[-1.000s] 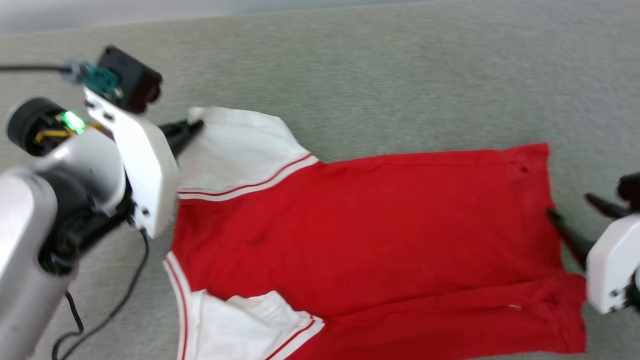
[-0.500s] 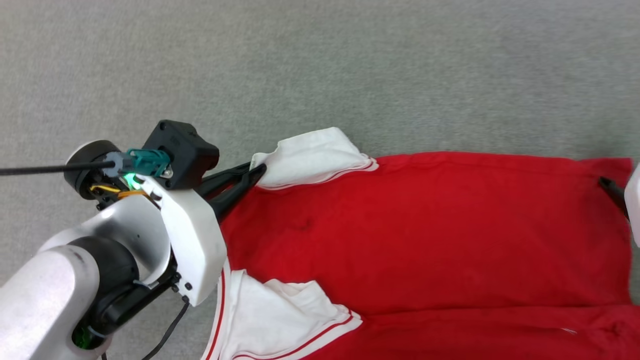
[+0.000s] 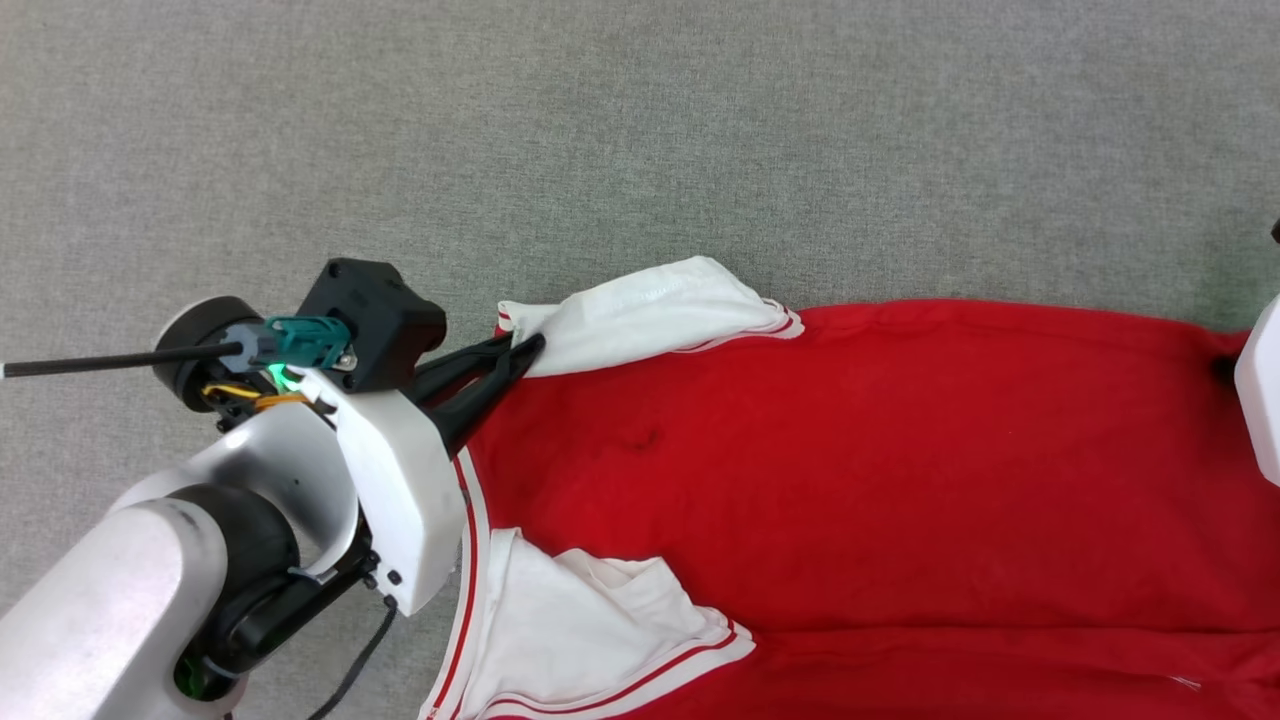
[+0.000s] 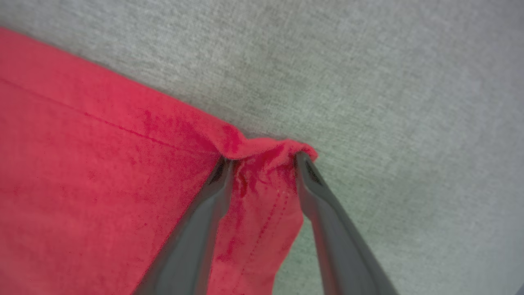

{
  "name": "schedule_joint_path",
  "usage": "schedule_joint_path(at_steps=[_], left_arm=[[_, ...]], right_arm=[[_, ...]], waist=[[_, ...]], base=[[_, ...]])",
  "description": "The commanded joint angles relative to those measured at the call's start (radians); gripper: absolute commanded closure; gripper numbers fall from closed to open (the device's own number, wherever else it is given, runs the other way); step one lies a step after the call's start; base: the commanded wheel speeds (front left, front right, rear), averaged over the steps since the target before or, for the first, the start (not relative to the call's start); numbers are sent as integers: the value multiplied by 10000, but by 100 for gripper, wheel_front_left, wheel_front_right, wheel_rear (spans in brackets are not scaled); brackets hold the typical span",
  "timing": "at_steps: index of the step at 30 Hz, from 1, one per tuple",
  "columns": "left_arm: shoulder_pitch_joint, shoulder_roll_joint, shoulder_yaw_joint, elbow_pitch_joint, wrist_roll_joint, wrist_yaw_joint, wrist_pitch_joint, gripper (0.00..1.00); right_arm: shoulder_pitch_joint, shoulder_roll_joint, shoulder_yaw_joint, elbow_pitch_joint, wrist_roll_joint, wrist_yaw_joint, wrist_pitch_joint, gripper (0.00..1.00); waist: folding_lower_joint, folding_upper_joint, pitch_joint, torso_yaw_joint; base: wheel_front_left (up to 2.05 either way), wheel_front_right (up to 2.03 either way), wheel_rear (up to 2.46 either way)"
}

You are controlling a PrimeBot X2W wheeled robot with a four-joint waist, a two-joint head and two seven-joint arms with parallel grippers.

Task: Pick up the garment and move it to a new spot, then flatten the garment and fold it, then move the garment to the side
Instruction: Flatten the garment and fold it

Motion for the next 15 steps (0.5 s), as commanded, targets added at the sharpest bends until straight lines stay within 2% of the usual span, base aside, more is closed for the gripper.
schedule_joint_path(at_steps=[1, 6, 15], left_arm=[[129, -76, -25, 53, -34, 4, -75, 100], [285, -108, 51, 516, -134, 42, -309, 100], [1111, 299, 342, 1015, -253, 296, -656, 100]], right_arm=[[564, 338, 431, 705, 65, -3, 5, 100], [326, 288, 63, 902, 262, -4, -813, 100], [725, 221, -644, 498, 876, -4, -1631, 100]], waist=[[3, -1, -32, -6], [3, -1, -478, -98], [3, -1, -1977, -361]], base=[[0, 0, 0], [0, 0, 0], [0, 0, 0]])
